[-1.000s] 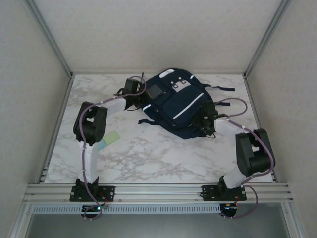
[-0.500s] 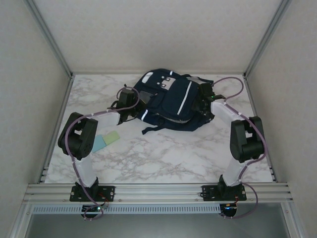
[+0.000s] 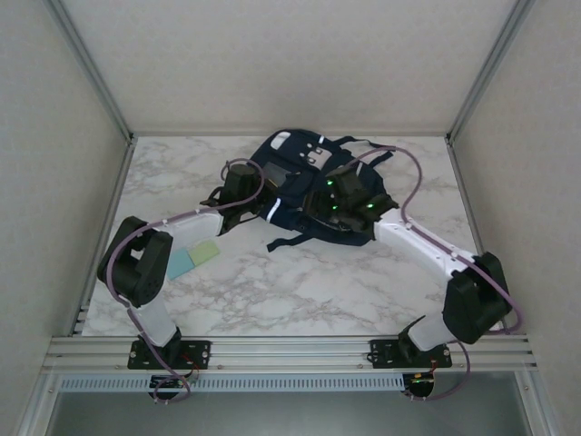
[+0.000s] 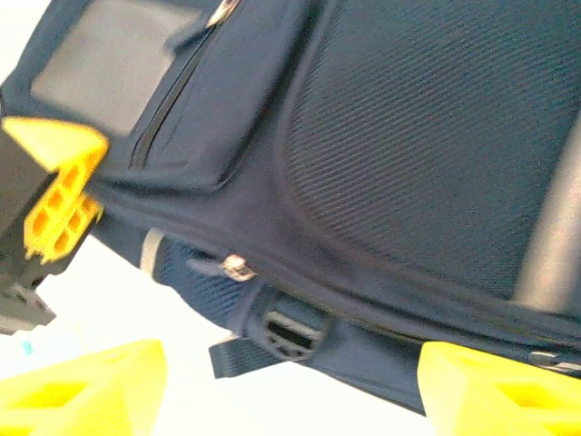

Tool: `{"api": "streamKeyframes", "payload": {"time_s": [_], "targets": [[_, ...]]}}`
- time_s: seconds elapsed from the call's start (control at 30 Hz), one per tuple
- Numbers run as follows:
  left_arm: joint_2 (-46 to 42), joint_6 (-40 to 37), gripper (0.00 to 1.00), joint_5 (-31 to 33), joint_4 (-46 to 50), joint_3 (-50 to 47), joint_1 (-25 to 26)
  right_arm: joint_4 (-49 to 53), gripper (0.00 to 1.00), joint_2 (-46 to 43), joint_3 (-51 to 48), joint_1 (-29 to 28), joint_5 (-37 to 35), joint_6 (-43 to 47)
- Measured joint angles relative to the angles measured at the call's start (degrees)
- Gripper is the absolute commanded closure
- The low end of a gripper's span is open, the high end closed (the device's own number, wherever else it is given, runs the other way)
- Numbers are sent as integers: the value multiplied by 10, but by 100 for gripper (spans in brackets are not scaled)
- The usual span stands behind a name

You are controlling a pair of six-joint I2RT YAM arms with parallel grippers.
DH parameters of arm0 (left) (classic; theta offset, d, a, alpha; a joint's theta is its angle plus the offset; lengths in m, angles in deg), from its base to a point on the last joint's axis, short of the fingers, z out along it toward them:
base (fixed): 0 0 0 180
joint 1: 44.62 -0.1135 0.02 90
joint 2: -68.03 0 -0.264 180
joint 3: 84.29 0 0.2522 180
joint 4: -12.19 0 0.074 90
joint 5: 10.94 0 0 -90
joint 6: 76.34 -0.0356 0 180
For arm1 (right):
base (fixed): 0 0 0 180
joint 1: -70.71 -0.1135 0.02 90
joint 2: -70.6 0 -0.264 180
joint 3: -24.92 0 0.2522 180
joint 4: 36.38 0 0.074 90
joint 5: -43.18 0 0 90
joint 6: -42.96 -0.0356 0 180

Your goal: Pack the student bag

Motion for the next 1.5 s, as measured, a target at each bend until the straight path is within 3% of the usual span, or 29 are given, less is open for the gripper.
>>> {"api": "streamKeyframes", "payload": {"time_s": [0.2, 0.5, 0.67, 0.83, 1.1, 1.4, 1.5], "targets": [[-7, 4, 100, 6, -1, -15, 8, -22, 33, 109, 35, -54, -11, -46], [-11, 5, 100, 13, -9, -25, 14, 7, 32, 189, 100, -85, -118, -119], [-17, 6, 100, 13, -14, -33, 15, 43, 53, 220, 132, -91, -176, -146], [-23, 6, 100, 13, -14, -35, 20, 45, 66, 219, 132, -95, -200, -149], [-23, 5, 100, 5, -14, -35, 18, 37, 69, 189, 107, -94, -203, -114], [-23, -1, 100, -4, -11, -35, 14, 36, 98, 168, 84, -66, -165, -51], [-23, -10, 100, -7, -8, -35, 11, 26, 100, 156, 72, -54, -131, -29]]}}
